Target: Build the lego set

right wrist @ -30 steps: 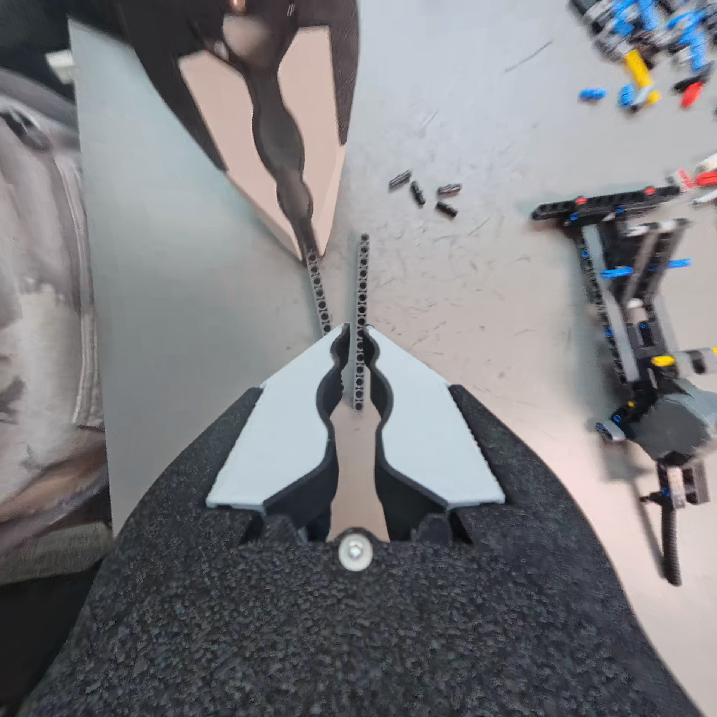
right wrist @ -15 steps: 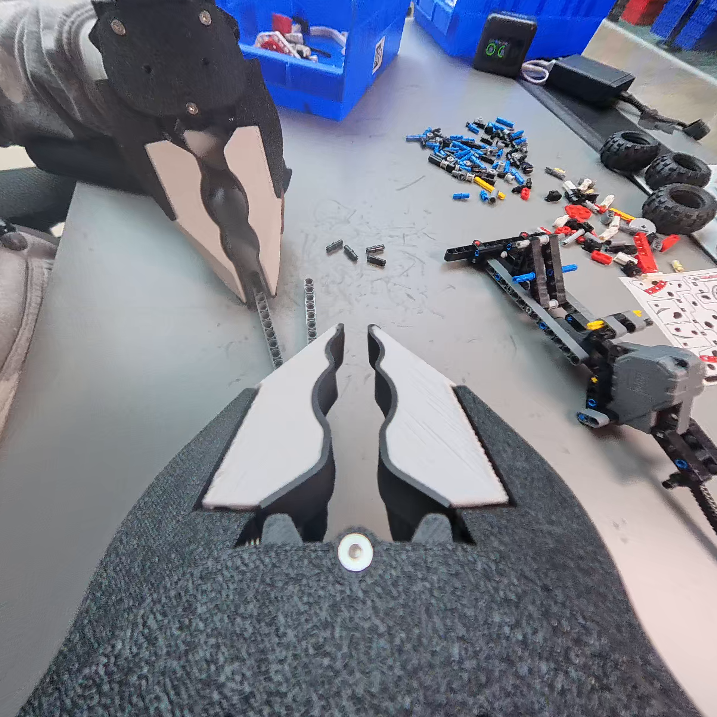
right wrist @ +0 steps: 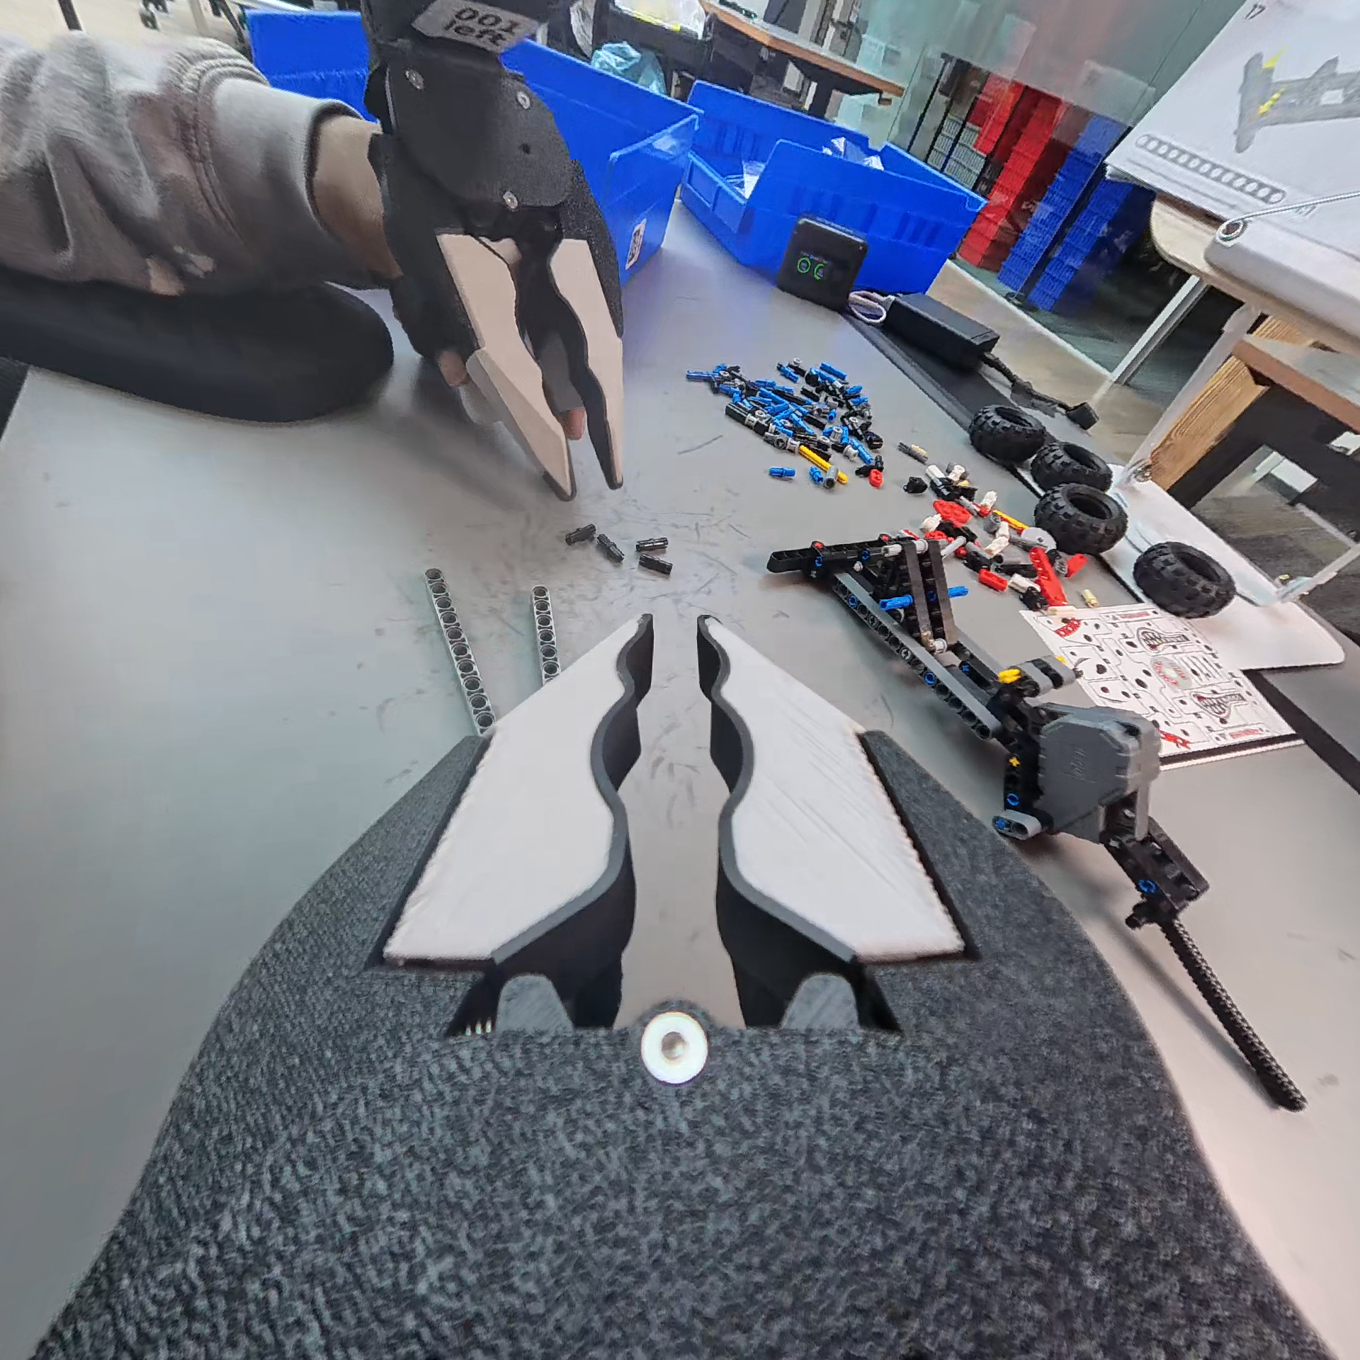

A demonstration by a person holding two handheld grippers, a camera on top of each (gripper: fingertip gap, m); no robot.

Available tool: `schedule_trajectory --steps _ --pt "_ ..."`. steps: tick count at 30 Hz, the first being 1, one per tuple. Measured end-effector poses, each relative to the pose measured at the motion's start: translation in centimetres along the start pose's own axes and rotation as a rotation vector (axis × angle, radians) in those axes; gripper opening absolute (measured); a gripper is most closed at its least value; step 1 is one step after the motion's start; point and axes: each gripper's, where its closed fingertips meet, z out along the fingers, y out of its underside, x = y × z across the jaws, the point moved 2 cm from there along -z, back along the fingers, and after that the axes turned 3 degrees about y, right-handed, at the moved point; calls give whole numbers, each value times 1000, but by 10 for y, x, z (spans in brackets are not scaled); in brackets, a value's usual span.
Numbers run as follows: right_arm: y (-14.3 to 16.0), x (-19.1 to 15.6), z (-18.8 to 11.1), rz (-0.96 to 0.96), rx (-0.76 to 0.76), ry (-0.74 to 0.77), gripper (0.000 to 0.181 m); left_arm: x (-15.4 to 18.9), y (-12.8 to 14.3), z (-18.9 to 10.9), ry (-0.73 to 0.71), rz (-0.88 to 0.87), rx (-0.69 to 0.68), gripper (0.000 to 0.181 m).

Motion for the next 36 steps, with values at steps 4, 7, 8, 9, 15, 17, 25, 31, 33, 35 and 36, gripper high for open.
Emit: schedule_trajectory --steps 4,7,8,9,15,17,25,31,33,35,36 --pt "4 0 1 -12 -13 13 11 5 7 11 -17 19 -66 27" --pt "6 -1 3 -14 -22 11 10 7 10 17 -34 37 -101 24" --pt "7 -1 4 -16 -28 9 10 8 11 17 -39 45 -107 20" --pt "7 -2 5 -17 -34 9 10 9 11 18 -38 48 -110 17" --pt "8 -3 6 -33 -37 13 10 10 11 17 -48 30 -120 17" --pt "9 -4 6 -44 -47 10 10 10 11 17 -49 36 -121 17" --pt "14 -13 2 -52 -74 -64 20 16 -18 -1 62 -66 95 17" --pt "14 -39 0 -153 -63 -183 21 43 -49 -12 276 -161 311 16" --pt "18 -48 1 -207 -86 -215 22 49 -54 -13 334 -194 347 16" --pt "24 -55 3 -262 -127 -227 22 53 -56 -12 375 -222 363 16" --pt "28 -57 5 -284 -151 -227 22 54 -57 -12 385 -228 371 17"
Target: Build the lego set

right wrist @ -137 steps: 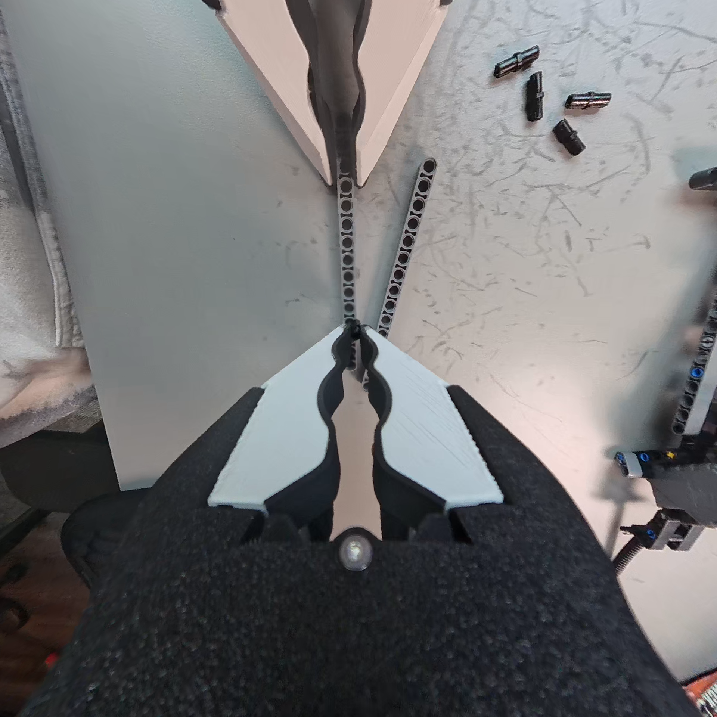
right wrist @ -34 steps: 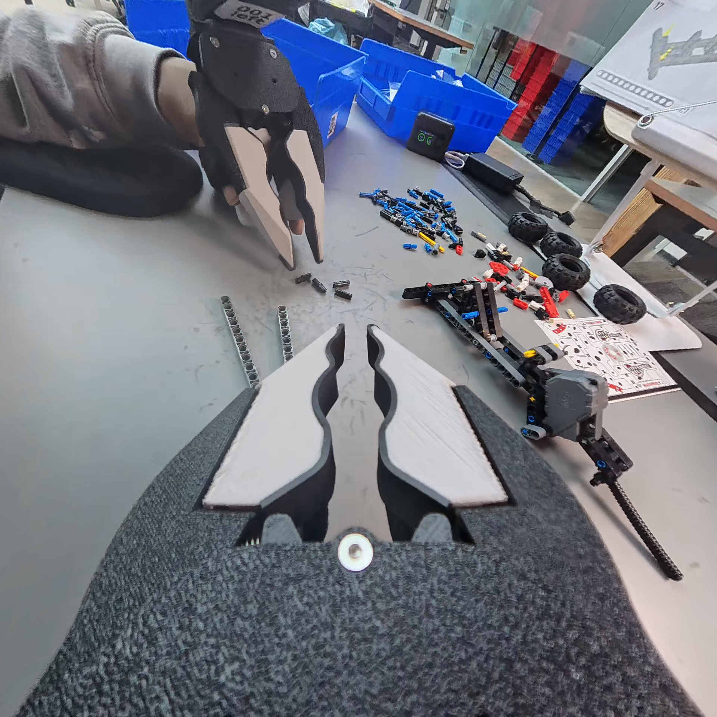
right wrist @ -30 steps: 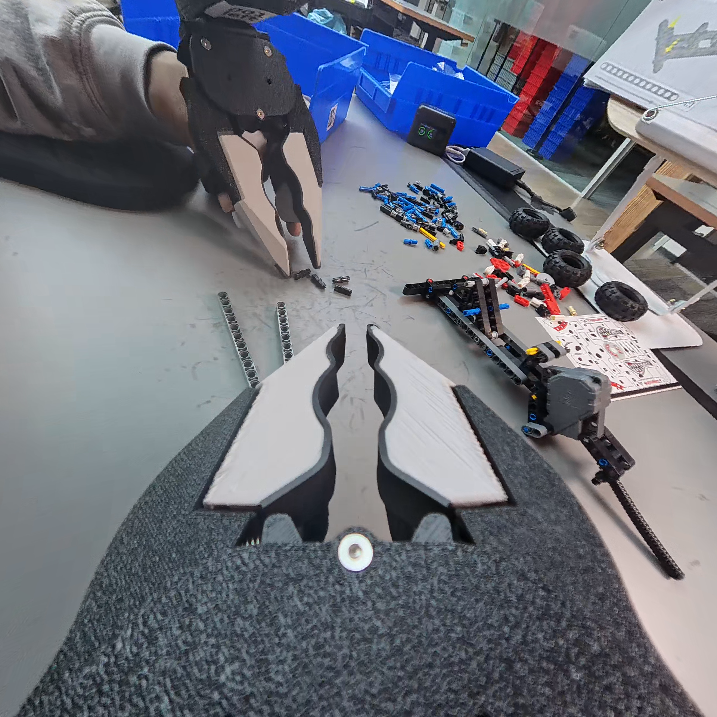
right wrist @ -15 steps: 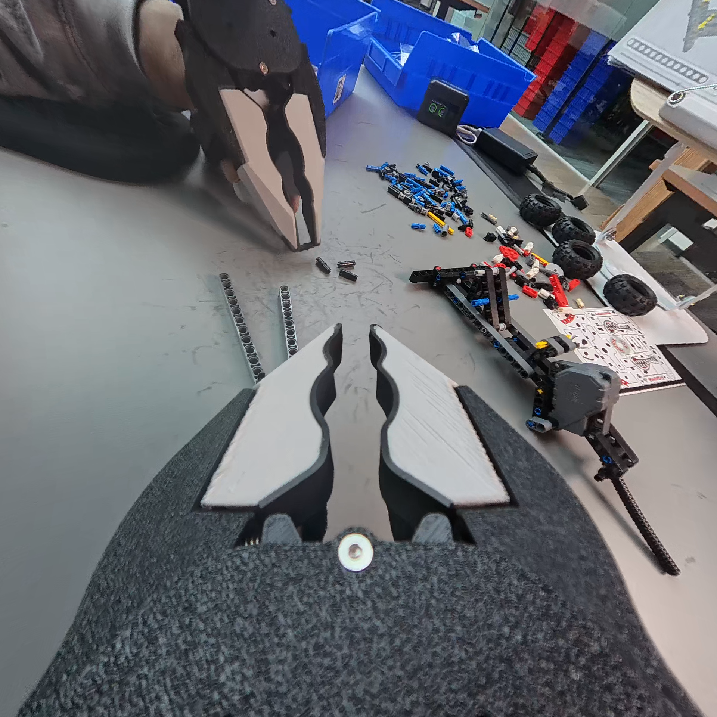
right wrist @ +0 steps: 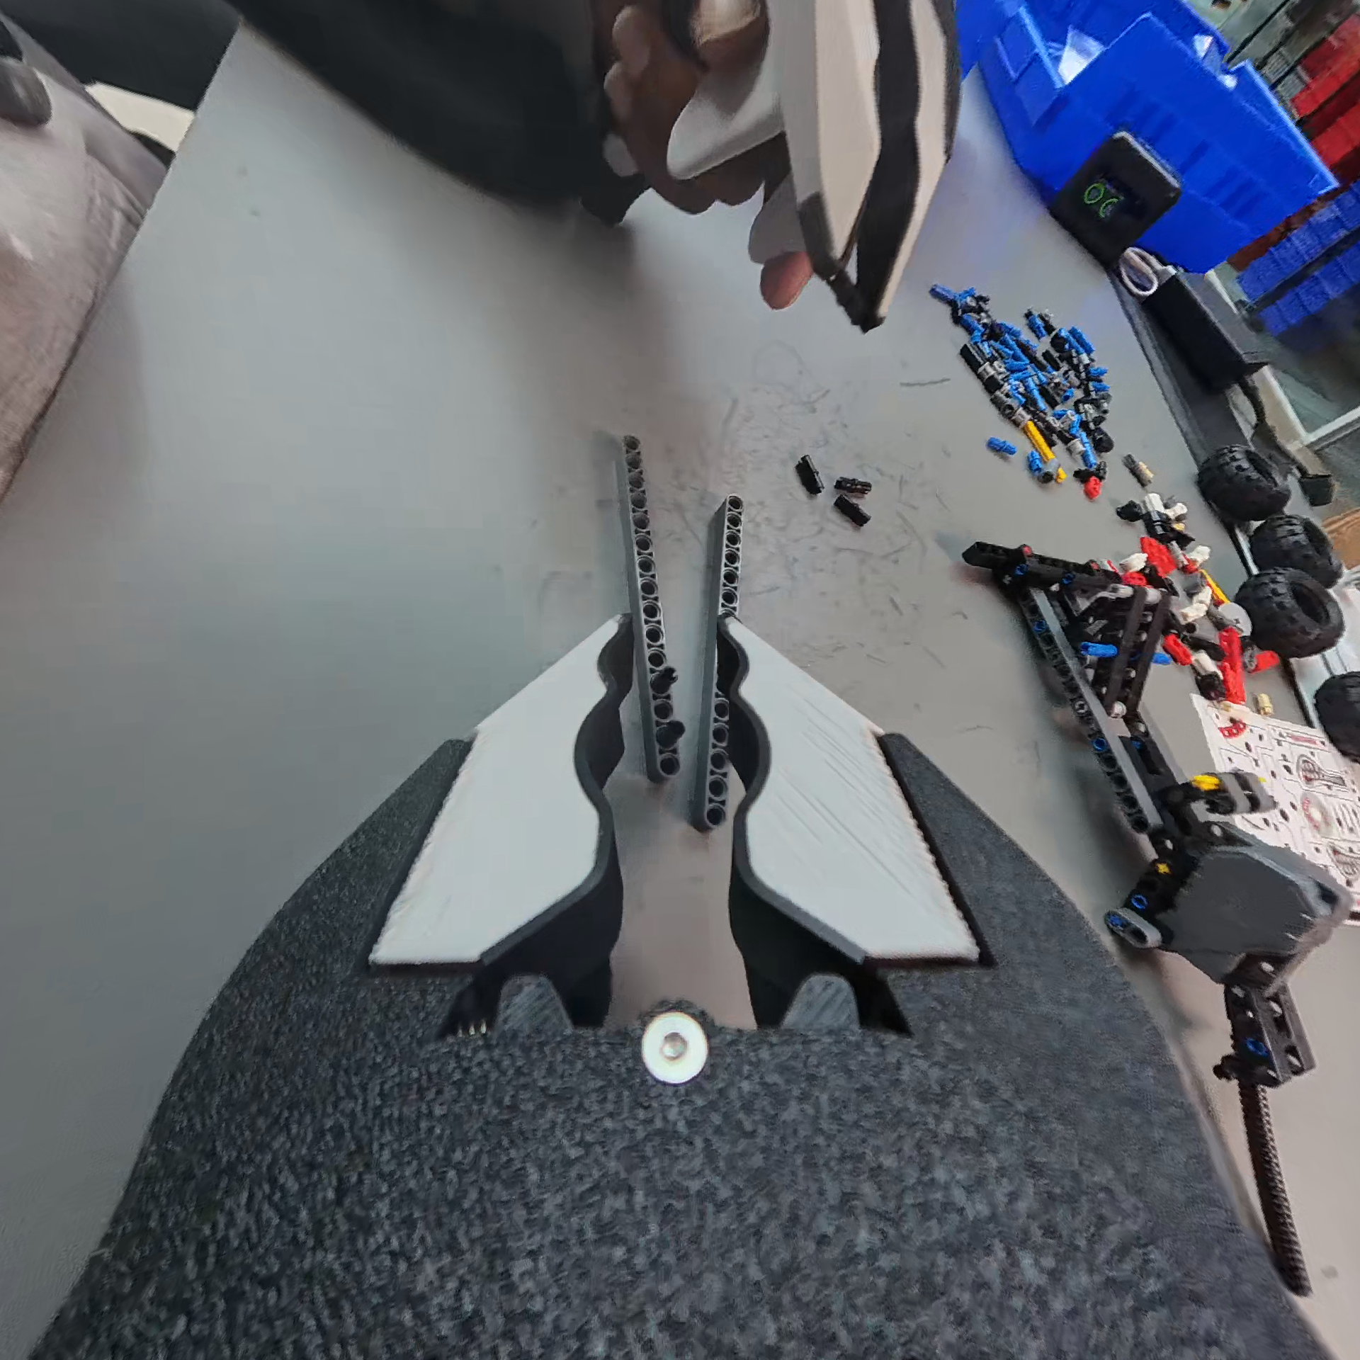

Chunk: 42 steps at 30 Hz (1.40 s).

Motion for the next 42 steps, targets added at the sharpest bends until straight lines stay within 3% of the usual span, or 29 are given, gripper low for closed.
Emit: schedule_trajectory --steps 8,11,14,18,23,28,34,42 --pt "16 14 4 -21 -91 92 17 1 -1 0 15 -16 10 16" --pt "-7 31 -8 97 75 136 18 -1 -3 1 5 -27 23 17" --pt "-31 107 -29 231 242 399 13 -6 -9 1 -10 -61 70 17" --pt "-38 226 -41 272 291 745 2 -18 -18 -3 -69 -62 135 16" --pt "-27 361 -17 366 324 936 0 -25 -26 -17 -122 -68 231 17" --pt "13 448 16 432 233 1001 0 -28 -27 -22 -102 -105 257 16" --pt "33 485 30 432 178 999 0 -26 -26 -20 -84 -97 240 17" --pt "40 489 28 437 197 989 0 -28 -27 -21 -73 -124 255 16"
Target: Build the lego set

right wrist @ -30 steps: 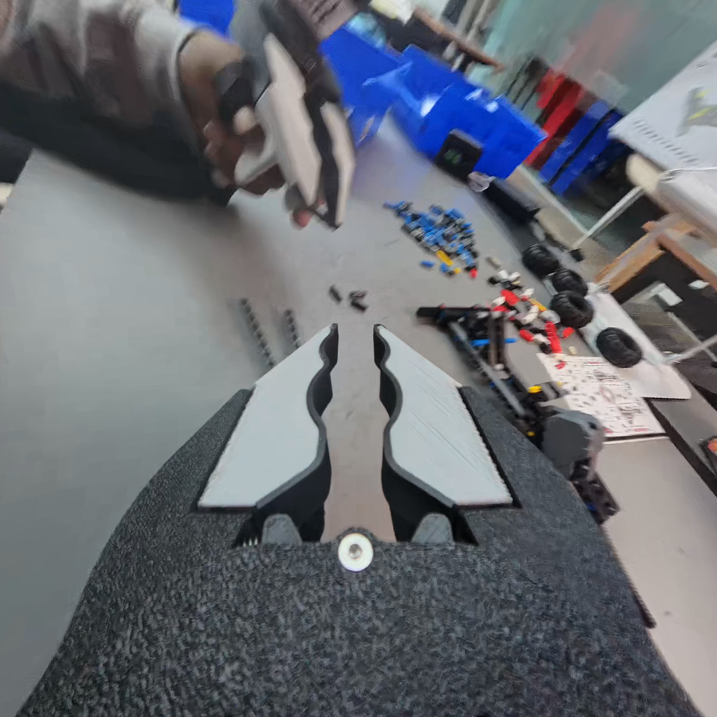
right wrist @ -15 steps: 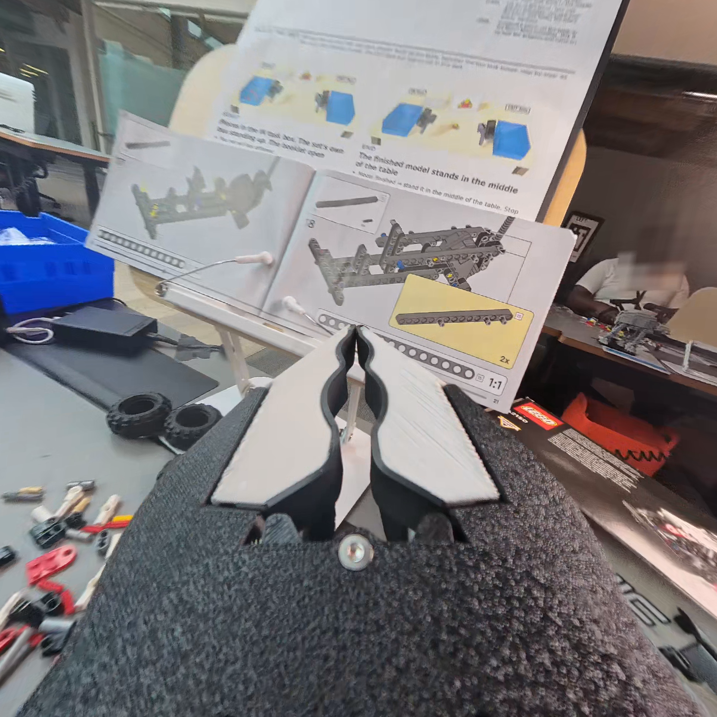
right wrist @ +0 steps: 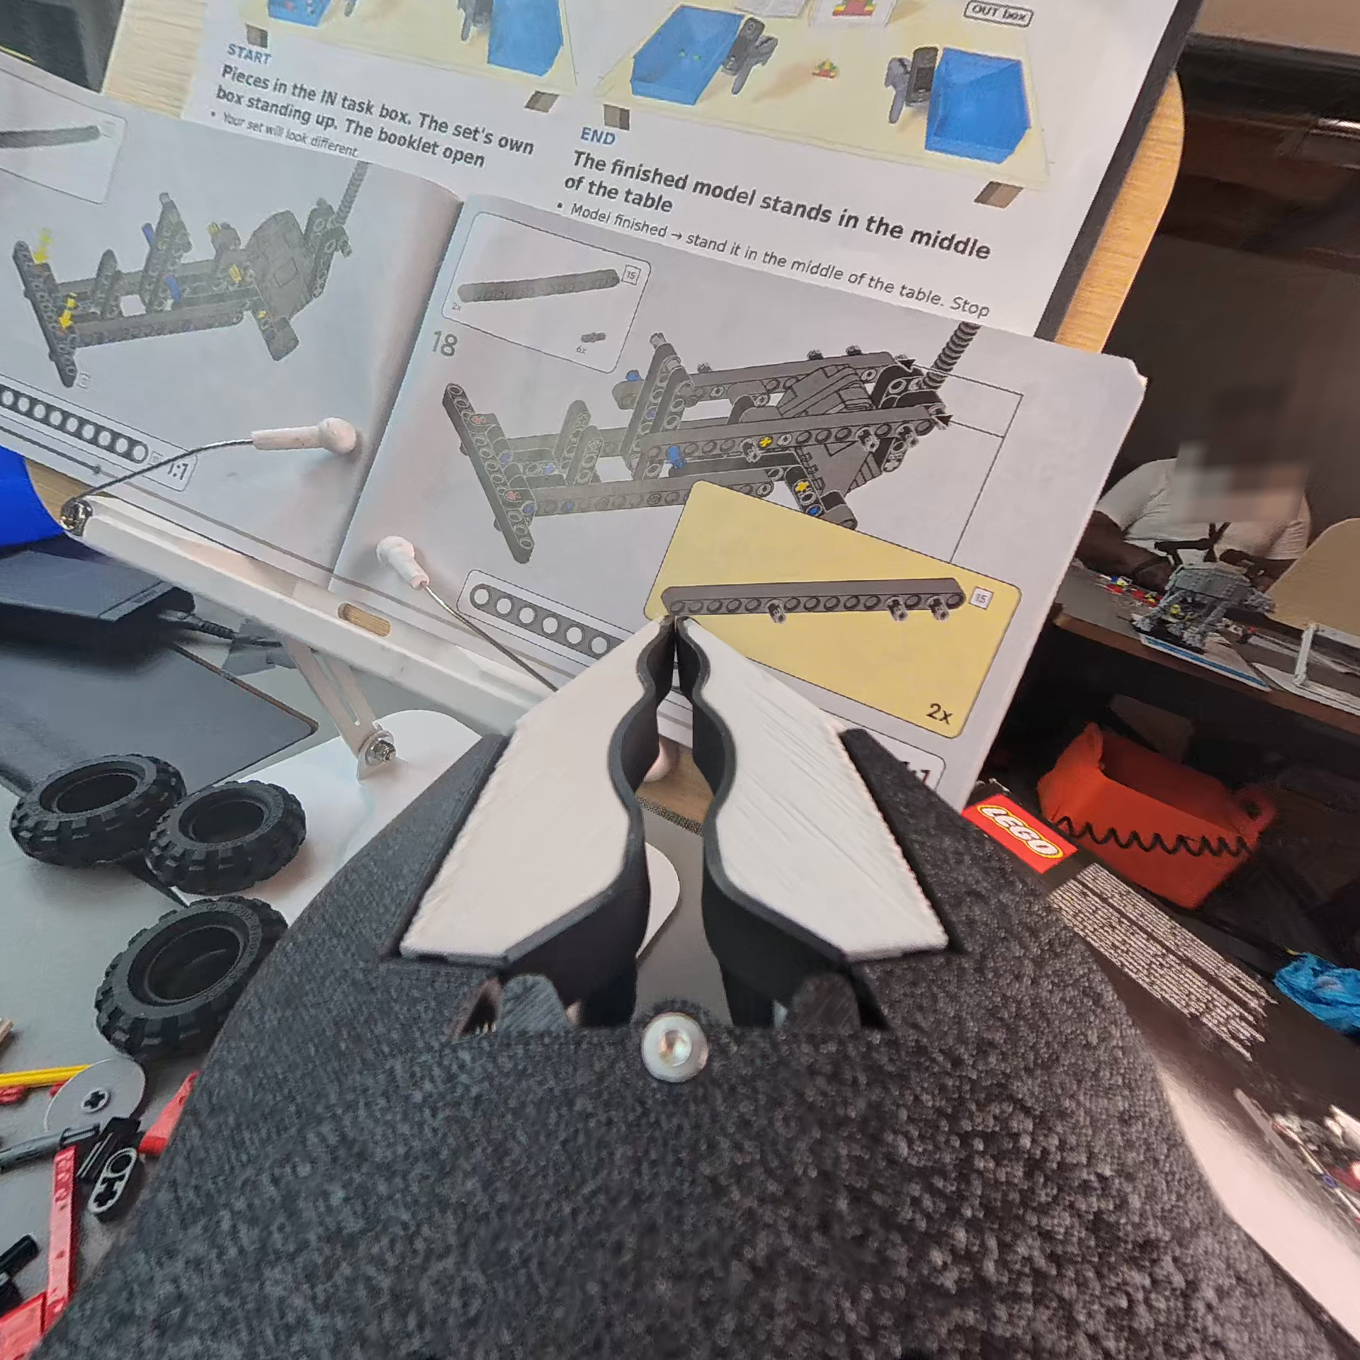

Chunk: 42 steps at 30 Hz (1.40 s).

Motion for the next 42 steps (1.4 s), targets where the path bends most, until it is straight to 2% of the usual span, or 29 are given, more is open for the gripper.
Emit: schedule_trajectory --steps 42 --pt "-1 22 -2 -25 -32 28 0 0 0 0 3 -11 -4 16"
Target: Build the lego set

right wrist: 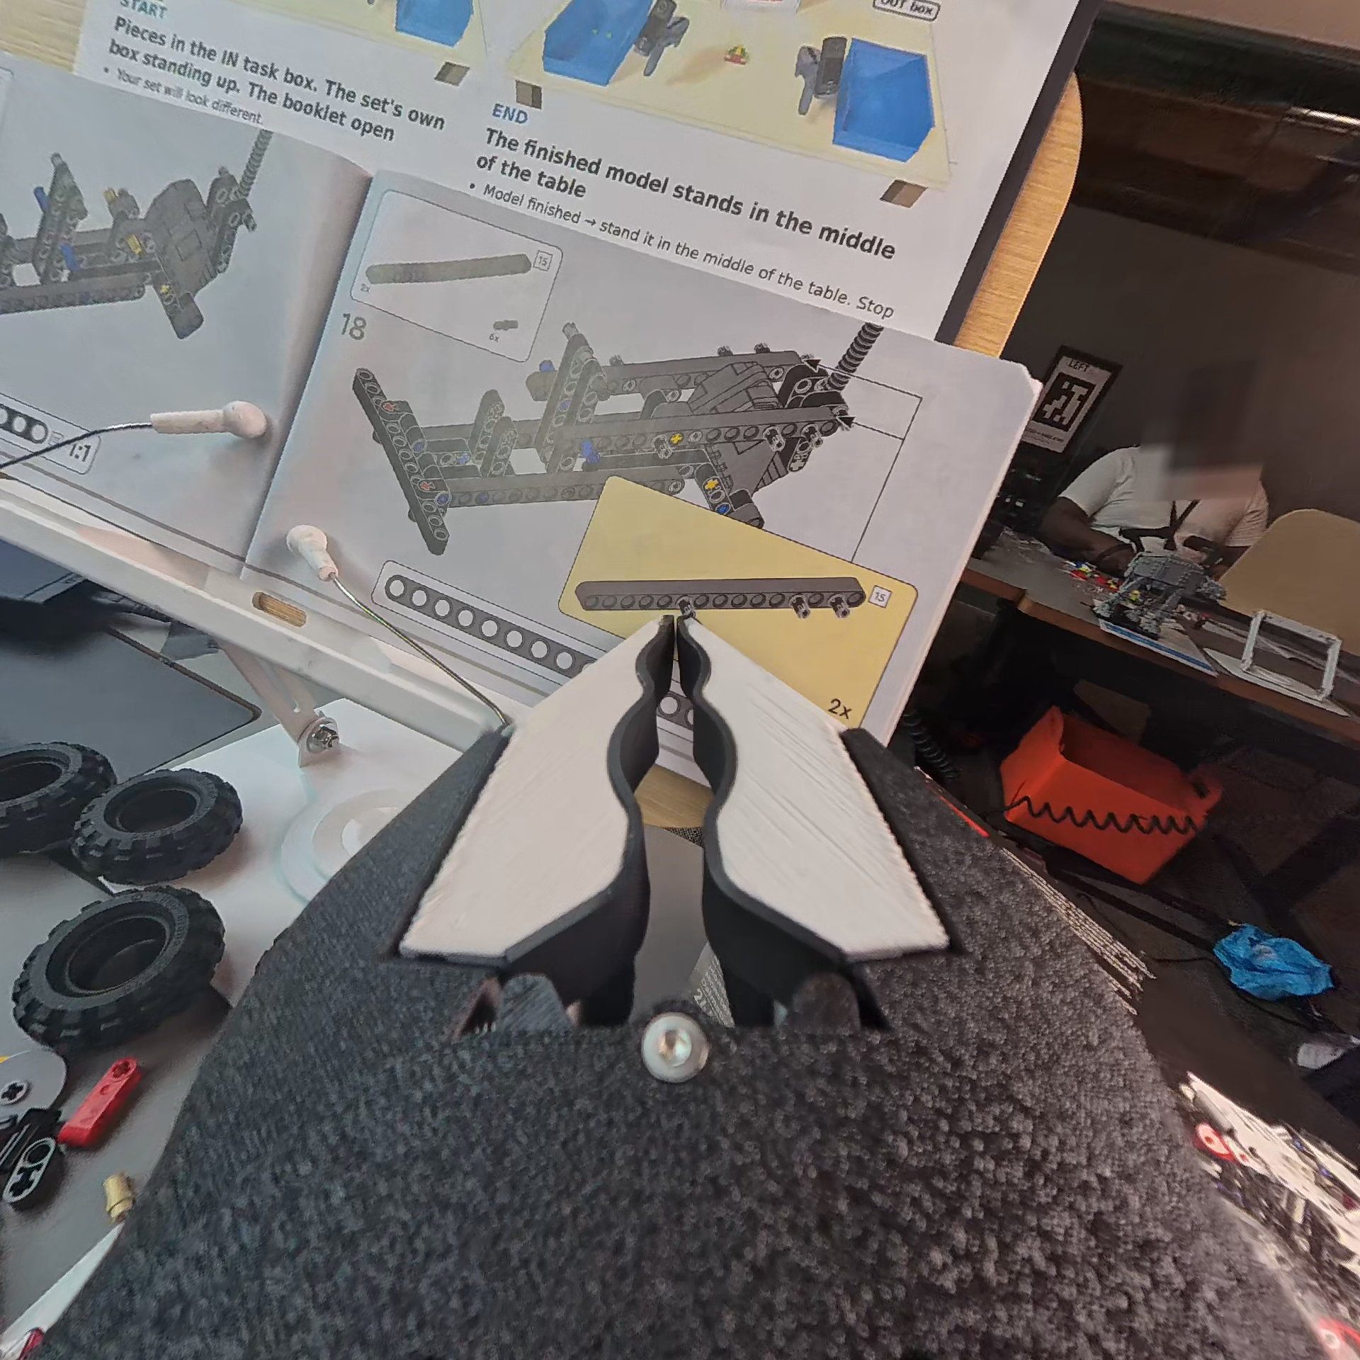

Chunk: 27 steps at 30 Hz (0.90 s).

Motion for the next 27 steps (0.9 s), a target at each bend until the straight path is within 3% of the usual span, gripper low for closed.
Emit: schedule_trajectory --steps 4,7,10,13,15,17,19,23,27 --pt "-1 -6 -7 4 -20 -31 5 1 0 0 0 4 0 16" --pt "-18 -42 -44 -15 32 -181 8 3 2 0 9 10 -10 16" --pt "-35 -113 -125 -52 85 -546 8 5 3 1 14 20 -19 16" --pt "-35 -182 -239 -105 48 -993 12 12 3 3 68 -25 -12 16" --pt "-32 -212 -307 -236 59 -1152 17 21 0 4 143 -90 12 17" --pt "-29 -234 -353 -418 98 -1180 18 31 -4 4 228 -155 32 17" --pt "-29 -251 -377 -585 162 -1124 19 39 -6 4 294 -215 43 17" --pt "-23 -268 -391 -744 190 -1066 19 52 -4 7 361 -248 32 16" --pt "-24 -270 -392 -719 204 -1029 6 58 0 9 360 -256 17 17"
